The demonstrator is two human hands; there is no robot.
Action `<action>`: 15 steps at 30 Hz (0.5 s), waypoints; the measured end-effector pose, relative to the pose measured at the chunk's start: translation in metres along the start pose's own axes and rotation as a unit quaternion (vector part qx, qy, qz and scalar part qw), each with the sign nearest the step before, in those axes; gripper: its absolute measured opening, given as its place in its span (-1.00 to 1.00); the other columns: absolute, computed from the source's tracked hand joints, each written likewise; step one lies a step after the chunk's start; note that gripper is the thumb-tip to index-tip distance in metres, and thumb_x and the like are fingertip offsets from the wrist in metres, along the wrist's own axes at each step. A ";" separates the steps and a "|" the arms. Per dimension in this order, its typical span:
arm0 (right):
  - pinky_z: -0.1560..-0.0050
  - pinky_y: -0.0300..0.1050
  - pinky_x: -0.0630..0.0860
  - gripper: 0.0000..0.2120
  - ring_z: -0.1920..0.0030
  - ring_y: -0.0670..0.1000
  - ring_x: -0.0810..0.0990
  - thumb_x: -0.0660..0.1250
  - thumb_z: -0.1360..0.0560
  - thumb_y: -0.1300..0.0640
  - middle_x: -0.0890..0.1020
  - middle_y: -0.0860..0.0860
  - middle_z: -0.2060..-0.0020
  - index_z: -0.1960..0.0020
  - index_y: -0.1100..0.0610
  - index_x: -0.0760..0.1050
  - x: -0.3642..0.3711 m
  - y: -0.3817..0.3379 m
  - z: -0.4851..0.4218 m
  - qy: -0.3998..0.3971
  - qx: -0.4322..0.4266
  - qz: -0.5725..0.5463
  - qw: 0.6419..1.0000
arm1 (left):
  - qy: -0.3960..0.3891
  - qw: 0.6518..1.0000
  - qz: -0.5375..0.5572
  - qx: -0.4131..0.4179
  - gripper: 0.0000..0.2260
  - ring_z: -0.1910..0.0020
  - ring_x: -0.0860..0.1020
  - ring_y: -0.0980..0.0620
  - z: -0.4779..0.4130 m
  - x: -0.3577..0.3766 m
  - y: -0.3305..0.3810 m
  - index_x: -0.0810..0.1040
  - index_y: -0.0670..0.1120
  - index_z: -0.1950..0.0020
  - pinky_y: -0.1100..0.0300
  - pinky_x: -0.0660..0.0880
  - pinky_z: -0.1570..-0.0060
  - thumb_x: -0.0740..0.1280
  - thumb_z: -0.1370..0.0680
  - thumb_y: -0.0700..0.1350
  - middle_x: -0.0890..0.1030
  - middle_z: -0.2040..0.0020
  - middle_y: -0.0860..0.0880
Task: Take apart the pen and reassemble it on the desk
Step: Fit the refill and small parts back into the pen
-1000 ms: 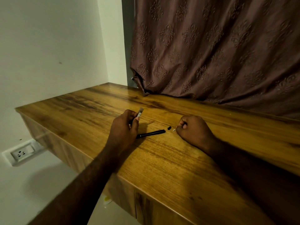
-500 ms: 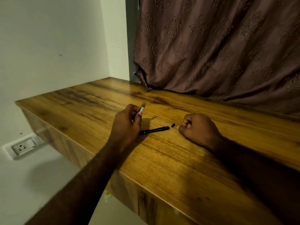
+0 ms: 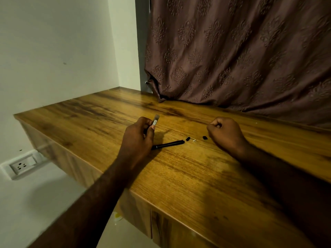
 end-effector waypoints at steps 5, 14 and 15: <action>0.49 -0.30 0.31 -0.91 0.58 -0.16 0.42 0.34 -0.45 0.23 0.55 -0.09 0.55 0.19 0.18 0.61 -0.009 0.018 -0.011 -0.098 0.026 -0.021 0.995 | -0.015 1.000 0.002 0.012 -0.92 0.14 0.56 0.26 0.000 0.002 0.001 0.56 0.04 -0.01 0.46 0.42 0.31 0.29 -0.59 -0.12 0.60 0.17 0.13; 0.23 -0.28 0.43 -0.90 0.22 -0.15 0.57 0.51 -0.37 0.08 0.60 -0.12 0.26 0.15 0.07 0.66 0.003 0.006 -0.005 -0.173 -0.110 0.112 0.972 | -0.027 1.000 0.002 -0.001 -0.89 0.12 0.54 0.28 0.002 0.004 0.004 0.58 0.06 -0.01 0.48 0.42 0.29 0.29 -0.59 -0.12 0.61 0.17 0.15; 0.21 -0.24 0.46 -0.91 0.21 -0.13 0.58 0.51 -0.37 0.07 0.60 -0.11 0.26 0.15 0.06 0.66 0.004 0.006 -0.004 -0.170 -0.118 0.117 0.971 | -0.028 1.000 0.005 -0.008 -0.89 0.13 0.54 0.30 0.003 0.004 0.003 0.57 0.08 0.00 0.50 0.41 0.30 0.29 -0.59 -0.12 0.61 0.17 0.15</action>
Point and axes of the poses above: each hand's wrist, its own z-axis away from the middle knuckle, its own x-axis out of the palm, y = z × x, the point moved 5 cm from there along -z, towards the middle knuckle
